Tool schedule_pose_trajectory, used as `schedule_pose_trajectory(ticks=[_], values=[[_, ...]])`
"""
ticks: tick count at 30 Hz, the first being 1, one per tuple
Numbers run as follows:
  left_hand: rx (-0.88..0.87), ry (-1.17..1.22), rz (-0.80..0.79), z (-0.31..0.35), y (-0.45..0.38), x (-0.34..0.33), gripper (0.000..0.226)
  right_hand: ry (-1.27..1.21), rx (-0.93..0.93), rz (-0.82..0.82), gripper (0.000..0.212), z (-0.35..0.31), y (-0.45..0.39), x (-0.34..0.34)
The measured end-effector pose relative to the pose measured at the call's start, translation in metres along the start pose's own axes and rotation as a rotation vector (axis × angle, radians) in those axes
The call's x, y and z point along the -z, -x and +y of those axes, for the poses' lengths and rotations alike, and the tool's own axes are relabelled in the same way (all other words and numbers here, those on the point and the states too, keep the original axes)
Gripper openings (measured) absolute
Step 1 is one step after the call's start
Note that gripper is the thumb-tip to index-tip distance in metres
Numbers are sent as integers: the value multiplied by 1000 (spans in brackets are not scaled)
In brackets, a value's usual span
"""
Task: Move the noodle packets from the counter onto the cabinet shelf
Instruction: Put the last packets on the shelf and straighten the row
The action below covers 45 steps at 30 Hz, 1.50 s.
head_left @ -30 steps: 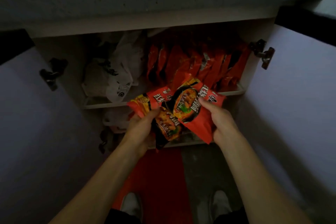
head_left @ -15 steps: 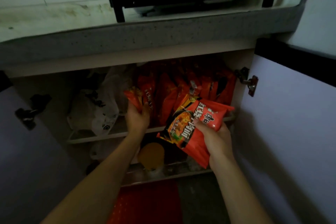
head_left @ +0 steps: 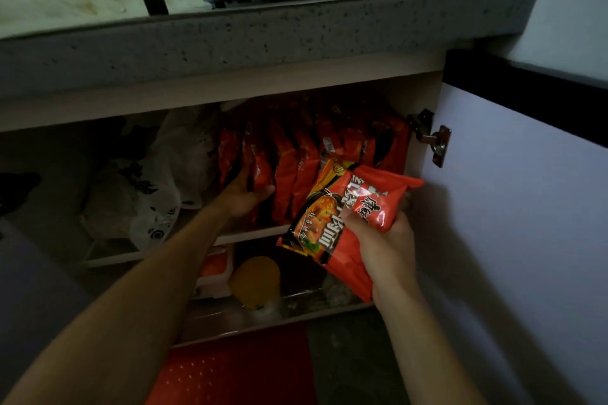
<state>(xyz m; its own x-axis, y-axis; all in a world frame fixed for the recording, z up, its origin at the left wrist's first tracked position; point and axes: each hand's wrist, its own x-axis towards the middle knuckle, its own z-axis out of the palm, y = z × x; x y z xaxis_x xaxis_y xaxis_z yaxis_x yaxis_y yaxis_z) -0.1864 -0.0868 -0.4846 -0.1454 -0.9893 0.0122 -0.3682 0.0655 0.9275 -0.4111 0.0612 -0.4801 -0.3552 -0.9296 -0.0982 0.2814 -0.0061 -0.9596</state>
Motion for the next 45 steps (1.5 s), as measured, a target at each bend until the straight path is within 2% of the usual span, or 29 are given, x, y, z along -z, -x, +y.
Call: schedule_pose_trajectory(ticks=[7, 10, 11, 12, 14, 15, 16, 18, 20, 22, 25, 31, 33, 36, 39, 42, 45], values=[[-66, -86, 18, 10, 19, -3, 75, 124, 74, -78, 47, -2, 10, -12], [-81, -12, 208, 17, 61, 0, 63, 183, 70, -198, 46, -5, 17, -20], [-49, 71, 217, 18, 78, 0, 57, 190, 61, -242, 44, -8, 18, -21], [4, 184, 150, 20, 98, 3, 55, 193, 51, -292, 41, -9, 19, -24], [124, 426, -134, 22, 134, 4, 59, 214, 33, -390, 38, -11, 21, -29], [156, 479, -222, 22, 151, 6, 61, 228, 24, -434, 38, -10, 25, -33], [173, 482, -226, 23, 160, 4, 62, 241, 22, -467, 41, -9, 26, -35], [156, 482, -108, 24, 172, 4, 55, 272, 29, -467, 50, -3, 31, -43], [110, 513, 26, 26, 179, 5, 45, 315, 48, -394, 55, 0, 33, -48], [51, 478, 204, 21, 180, 13, 47, 346, 69, -336, 52, 1, 34, -51], [-53, 301, 497, 1, 171, 29, 44, 355, 73, -303, 42, 3, 35, -54], [-222, 10, 615, -14, 125, 18, 30, 390, 67, -333, 31, 8, 35, -64], [-216, -35, 551, -19, 104, 11, 40, 406, 61, -339, 28, 12, 35, -65], [-137, -25, 313, -23, 75, 8, 58, 424, 49, -330, 25, 17, 29, -64], [-185, -143, 188, -26, 50, 19, 76, 434, 39, -336, 25, 15, 22, -61], [-178, -318, 78, -31, 29, 33, 79, 425, 44, -336, 22, 16, 17, -62], [-123, -357, 59, -34, 17, 34, 78, 413, 45, -326, 22, 18, 14, -65]])
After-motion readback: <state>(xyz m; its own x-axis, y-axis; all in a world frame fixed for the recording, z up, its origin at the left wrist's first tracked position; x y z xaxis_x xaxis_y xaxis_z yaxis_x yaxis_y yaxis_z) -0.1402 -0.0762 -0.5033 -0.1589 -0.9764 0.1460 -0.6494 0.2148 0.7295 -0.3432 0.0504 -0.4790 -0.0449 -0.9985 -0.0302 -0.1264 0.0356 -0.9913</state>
